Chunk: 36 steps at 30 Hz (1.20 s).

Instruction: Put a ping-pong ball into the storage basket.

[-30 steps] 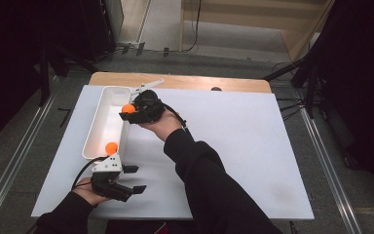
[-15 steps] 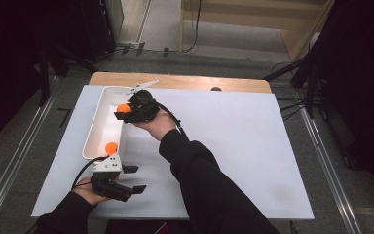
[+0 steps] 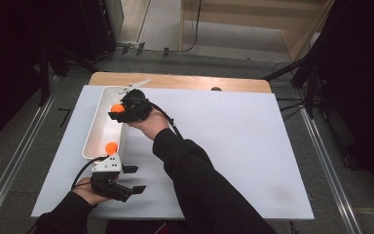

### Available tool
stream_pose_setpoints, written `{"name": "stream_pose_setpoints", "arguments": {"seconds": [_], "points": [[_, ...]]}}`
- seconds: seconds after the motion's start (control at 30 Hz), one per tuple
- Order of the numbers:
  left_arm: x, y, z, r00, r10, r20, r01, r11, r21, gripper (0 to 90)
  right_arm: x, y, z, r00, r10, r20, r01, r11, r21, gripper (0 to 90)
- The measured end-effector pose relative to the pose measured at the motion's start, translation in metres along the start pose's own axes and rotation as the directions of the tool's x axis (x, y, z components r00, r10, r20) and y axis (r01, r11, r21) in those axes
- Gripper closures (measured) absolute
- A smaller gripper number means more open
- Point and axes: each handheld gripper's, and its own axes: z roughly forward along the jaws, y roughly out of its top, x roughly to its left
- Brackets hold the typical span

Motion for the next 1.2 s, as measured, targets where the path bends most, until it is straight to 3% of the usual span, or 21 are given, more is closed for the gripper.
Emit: {"name": "stream_pose_setpoints", "arguments": {"seconds": [0.2, 0.4, 0.57, 0.93, 1.0, 1.07, 1.2], "points": [[0.000, 0.000, 0.000, 1.0000, 0.005, 0.001, -0.005, 1.0000, 0.004, 24.2, 0.004, 0.000, 0.009, 0.9999, -0.004, -0.012, 0.004, 1.0000, 0.005, 48.3], [0.000, 0.000, 0.000, 1.0000, 0.002, 0.001, -0.002, 1.0000, 0.004, 24.2, 0.004, -0.001, 0.014, 0.9998, -0.018, 0.004, 0.018, 0.9998, 0.012, 48.2], [0.000, 0.000, 0.000, 1.0000, 0.001, 0.001, -0.001, 1.0000, 0.005, 24.2, 0.004, -0.003, 0.019, 1.0000, 0.008, -0.001, -0.008, 0.9999, 0.012, 48.2], [-0.001, 0.000, 0.001, 1.0000, 0.002, 0.001, -0.002, 1.0000, 0.004, 24.2, 0.001, -0.003, 0.026, 0.9997, 0.014, 0.022, -0.014, 0.9999, 0.004, 47.9], [-0.001, 0.000, 0.001, 1.0000, 0.001, 0.001, -0.001, 1.0000, 0.004, 24.2, 0.000, -0.004, 0.029, 0.9999, 0.015, 0.004, -0.015, 0.9999, 0.006, 44.8], [-0.001, 0.000, 0.001, 1.0000, 0.004, 0.001, -0.004, 1.0000, 0.001, 24.2, 0.001, -0.005, 0.032, 0.9998, 0.002, 0.022, -0.003, 0.9998, 0.017, 36.5], [-0.001, 0.000, 0.001, 1.0000, 0.003, 0.003, -0.003, 1.0000, 0.004, 24.2, 0.002, -0.006, 0.032, 0.9998, 0.004, 0.020, -0.004, 0.9999, 0.010, 33.0]]}}
